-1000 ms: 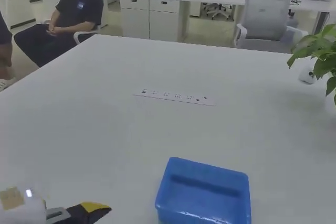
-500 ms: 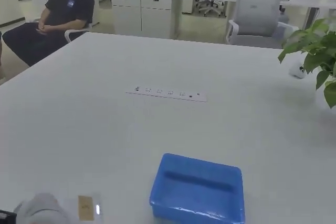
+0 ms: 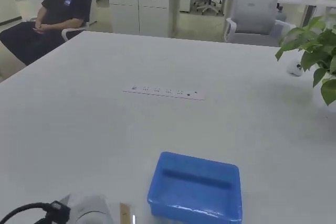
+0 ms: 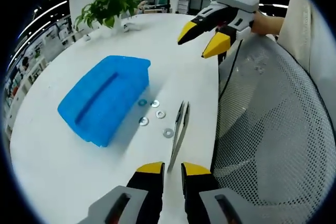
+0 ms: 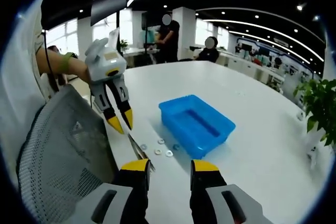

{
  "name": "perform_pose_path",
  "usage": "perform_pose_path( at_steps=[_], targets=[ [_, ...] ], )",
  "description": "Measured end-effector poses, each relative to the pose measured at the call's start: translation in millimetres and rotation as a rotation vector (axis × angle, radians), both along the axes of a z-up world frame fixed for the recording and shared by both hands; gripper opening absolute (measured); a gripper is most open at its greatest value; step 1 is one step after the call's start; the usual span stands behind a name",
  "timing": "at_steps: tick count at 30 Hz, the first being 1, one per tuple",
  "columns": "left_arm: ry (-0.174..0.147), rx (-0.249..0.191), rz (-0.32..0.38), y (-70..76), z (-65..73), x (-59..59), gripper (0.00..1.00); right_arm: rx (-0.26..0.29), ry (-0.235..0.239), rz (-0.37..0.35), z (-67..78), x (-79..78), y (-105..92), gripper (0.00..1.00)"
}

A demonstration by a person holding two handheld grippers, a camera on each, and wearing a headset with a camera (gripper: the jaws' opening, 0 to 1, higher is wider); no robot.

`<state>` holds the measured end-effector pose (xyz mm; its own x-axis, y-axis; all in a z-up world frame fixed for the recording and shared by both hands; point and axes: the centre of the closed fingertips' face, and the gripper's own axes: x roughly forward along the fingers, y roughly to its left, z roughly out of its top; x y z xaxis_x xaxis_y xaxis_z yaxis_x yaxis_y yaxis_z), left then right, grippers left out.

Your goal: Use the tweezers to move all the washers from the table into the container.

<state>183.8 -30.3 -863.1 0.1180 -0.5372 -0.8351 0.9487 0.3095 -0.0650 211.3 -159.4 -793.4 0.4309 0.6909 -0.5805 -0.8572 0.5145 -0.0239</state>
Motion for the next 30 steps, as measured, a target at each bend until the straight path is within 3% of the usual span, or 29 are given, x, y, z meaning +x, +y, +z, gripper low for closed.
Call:
perform_pose_path(
  at_steps=[3,7,11,14,16,18,20,25,26,27,30],
  targets=[
    [-0.018,0.030,-0.033,0.1,-4.0,3.8,0.08,-0.004,-0.003,-0.004,-0.3,0.8,-1.1,0.27],
    [-0.002,0.042,-0.071,-2.8,-6.4,3.2,0.06,-0.022,-0.018,-0.009,-0.7,2.4,-3.9,0.26],
    [-0.004,0.087,-0.112,-0.8,-11.5,2.4,0.03,-0.025,-0.019,-0.006,-1.1,2.7,-4.0,0.26],
    [-0.026,0.114,-0.140,0.2,-13.4,3.7,0.02,-0.028,-0.018,-0.004,-1.8,2.5,-4.1,0.26],
    [-0.069,0.152,-0.180,2.8,-16.0,6.6,0.02,-0.032,-0.021,-0.007,-1.9,3.1,-4.9,0.25],
    [-0.068,0.175,-0.206,3.2,-18.4,3.6,0.00,-0.034,-0.020,-0.011,-2.3,3.5,-5.9,0.25],
    [-0.085,0.179,-0.222,1.5,-18.4,3.8,0.00,-0.033,-0.021,-0.016,-2.0,4.3,-6.7,0.25],
    [-0.090,0.188,-0.240,1.8,-19.1,4.9,0.00,-0.040,-0.020,-0.009,-2.9,3.4,-6.2,0.24],
    [-0.085,0.185,-0.245,1.7,-18.8,3.9,0.00,-0.041,-0.021,-0.007,-3.0,3.1,-5.9,0.24],
    [-0.050,0.140,-0.243,-3.3,-16.1,-1.9,0.00,-0.044,-0.022,-0.002,-3.2,2.6,-5.5,0.24],
    [-0.086,0.142,-0.260,-2.5,-10.0,-0.2,0.00,-0.048,-0.024,0.005,-3.3,1.8,-5.3,0.24]
  ],
)
